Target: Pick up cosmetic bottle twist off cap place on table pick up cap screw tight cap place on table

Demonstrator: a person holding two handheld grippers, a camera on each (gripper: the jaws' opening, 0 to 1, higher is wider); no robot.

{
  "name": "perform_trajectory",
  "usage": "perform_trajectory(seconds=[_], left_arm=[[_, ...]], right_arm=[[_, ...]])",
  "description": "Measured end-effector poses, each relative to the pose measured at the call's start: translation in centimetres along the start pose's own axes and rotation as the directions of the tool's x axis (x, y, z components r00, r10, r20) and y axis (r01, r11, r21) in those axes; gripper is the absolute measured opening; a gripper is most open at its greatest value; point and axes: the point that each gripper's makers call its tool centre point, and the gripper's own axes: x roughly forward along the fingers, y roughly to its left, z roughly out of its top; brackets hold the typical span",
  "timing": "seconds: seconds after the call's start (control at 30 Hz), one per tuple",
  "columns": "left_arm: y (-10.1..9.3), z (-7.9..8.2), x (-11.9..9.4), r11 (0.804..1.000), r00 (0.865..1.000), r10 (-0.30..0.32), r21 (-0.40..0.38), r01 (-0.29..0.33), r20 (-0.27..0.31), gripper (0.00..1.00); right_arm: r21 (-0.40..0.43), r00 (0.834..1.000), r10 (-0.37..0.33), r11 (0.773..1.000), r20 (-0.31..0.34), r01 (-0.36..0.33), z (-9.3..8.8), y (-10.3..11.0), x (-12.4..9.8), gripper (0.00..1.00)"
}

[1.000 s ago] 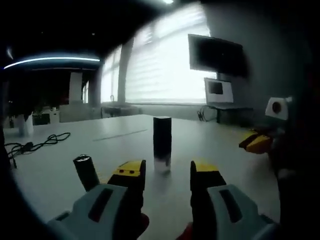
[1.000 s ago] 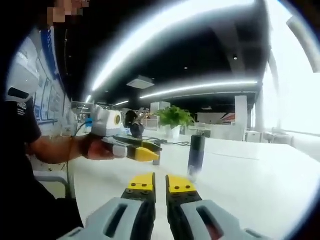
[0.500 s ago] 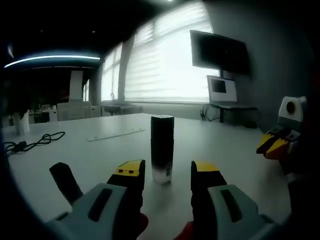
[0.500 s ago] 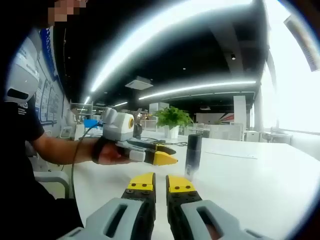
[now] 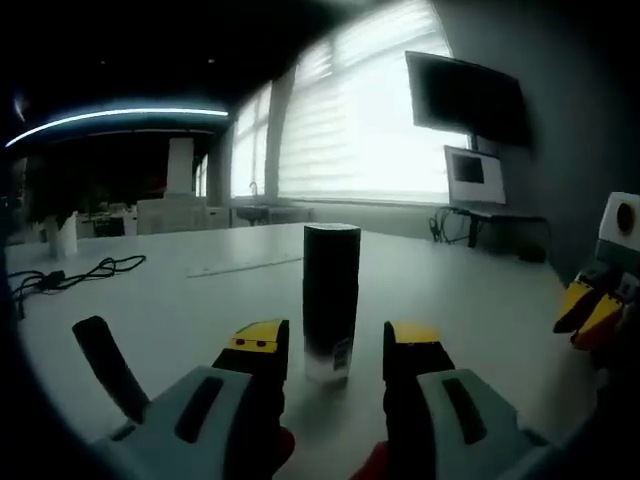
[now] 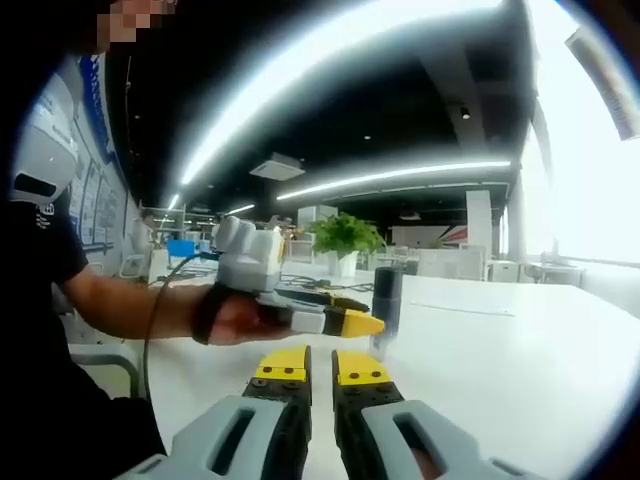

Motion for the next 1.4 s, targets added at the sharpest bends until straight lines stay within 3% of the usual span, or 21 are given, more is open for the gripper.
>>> perform_trajectory(seconds=[0.13, 0.33, 0.9, 1.4], left_arm=[[-0.5, 0.2, 0.7, 1.000, 1.000, 0.014, -0.001, -0.014, 0.006, 0.29], [0.1, 0.2, 1.3, 0.996, 0.996, 0.086, 0.004, -0.086, 0.008, 0.29], [0.8, -0.2, 1.2, 0.989, 0.990, 0.144, -0.017, -0.144, -0.013, 0.29], [0.5, -0.7, 2.4, 0.970, 0.972, 0.233, -0.061, -0.234, -0.025, 0.30]], right_arm=[[0.001, 1.000, -0.001, 1.000, 0.000, 0.001, -0.1, -0.1, -0.1, 0.02], [0.005, 1.000, -0.017, 1.000, -0.001, 0.017, -0.4, -0.8, -0.5, 0.02], [0.003, 0.999, -0.033, 0.999, 0.011, 0.033, -0.4, -1.9, -2.0, 0.02], [-0.012, 0.999, -0.049, 0.999, 0.002, 0.049, -0.7, -3.2, -3.6, 0.03]])
